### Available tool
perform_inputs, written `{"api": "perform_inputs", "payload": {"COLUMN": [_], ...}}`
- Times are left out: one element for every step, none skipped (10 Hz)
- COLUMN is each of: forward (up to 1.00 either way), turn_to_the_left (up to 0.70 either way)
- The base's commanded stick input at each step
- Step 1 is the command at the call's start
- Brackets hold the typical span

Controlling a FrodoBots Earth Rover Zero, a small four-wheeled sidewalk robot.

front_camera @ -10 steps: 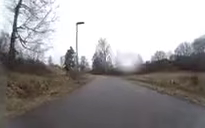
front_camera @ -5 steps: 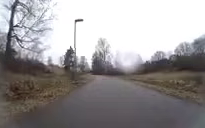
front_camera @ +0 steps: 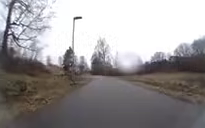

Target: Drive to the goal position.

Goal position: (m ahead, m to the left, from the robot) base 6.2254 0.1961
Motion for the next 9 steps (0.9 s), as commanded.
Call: {"api": "perform_inputs", "payload": {"forward": [0.7,0.7,0.7,0.7,0.7,0.7,0.7,0.7,0.7], "turn_to_the_left": [0.0,0.0,0.0,0.0,0.0,-0.01,-0.27,-0.02,0.0]}}
